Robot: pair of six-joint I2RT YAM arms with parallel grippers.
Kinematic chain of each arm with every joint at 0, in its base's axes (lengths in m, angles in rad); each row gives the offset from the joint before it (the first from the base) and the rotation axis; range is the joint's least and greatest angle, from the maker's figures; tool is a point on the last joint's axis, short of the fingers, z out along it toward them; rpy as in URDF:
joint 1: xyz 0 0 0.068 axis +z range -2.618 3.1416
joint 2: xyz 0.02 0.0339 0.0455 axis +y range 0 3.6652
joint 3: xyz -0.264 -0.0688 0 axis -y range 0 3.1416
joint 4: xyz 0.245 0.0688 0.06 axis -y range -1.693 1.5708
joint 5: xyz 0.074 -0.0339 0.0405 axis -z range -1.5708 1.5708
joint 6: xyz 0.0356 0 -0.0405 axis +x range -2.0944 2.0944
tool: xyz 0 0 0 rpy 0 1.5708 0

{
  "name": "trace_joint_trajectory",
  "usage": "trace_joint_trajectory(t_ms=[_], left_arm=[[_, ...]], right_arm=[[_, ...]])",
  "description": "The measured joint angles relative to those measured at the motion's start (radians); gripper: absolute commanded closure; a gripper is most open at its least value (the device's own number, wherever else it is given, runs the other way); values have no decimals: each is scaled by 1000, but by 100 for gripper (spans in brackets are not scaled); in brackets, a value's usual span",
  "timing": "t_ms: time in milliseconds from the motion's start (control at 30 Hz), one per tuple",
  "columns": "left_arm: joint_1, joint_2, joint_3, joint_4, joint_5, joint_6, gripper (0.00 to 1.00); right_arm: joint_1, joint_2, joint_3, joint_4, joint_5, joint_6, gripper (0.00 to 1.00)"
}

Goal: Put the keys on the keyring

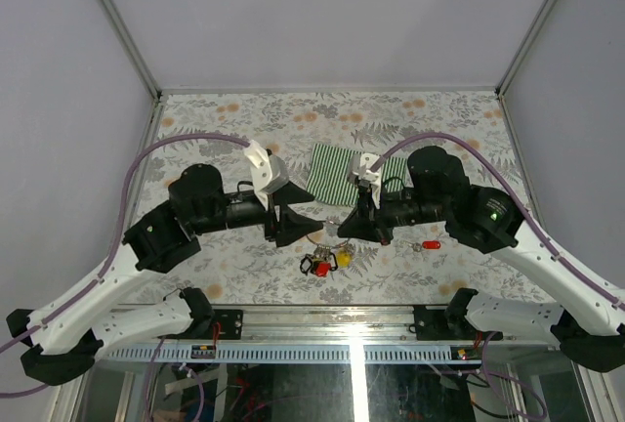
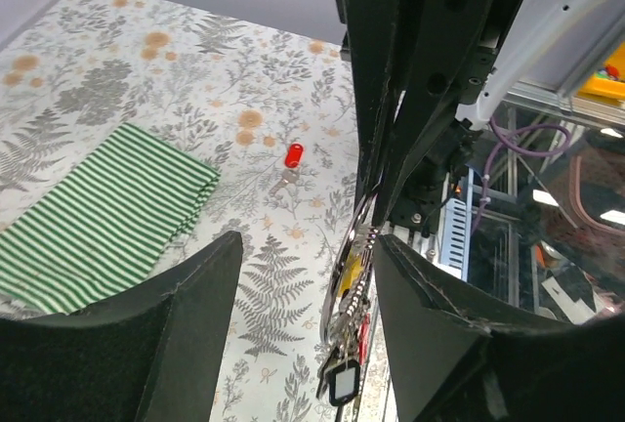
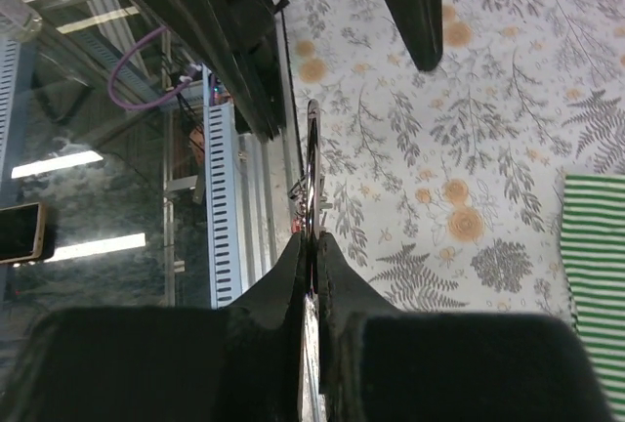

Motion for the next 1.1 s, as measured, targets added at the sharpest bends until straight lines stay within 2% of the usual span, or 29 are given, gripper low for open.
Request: trace_joint_trajectory(t_ms=[167,433,700,867,967,1100], left_arm=[[0,38,6,7,84,0,47],[0,55,6,15,163,-2,77],[0,55,6,16,186,-3,100],[0,49,6,18,186,-3,100],[0,45,6,15,169,-3,100],[0,34,6,13,151,-3,100]], right_arm=[[0,0,-5,40,-47,7,100],[0,0,-5,61,-78,14,100],[0,0,-5,63,-78,23,100],[0,-1,-7,81,-77,30,69],[0,-16,-27,135,-72,31,61],[0,-98,-103,216,-47,22,55]])
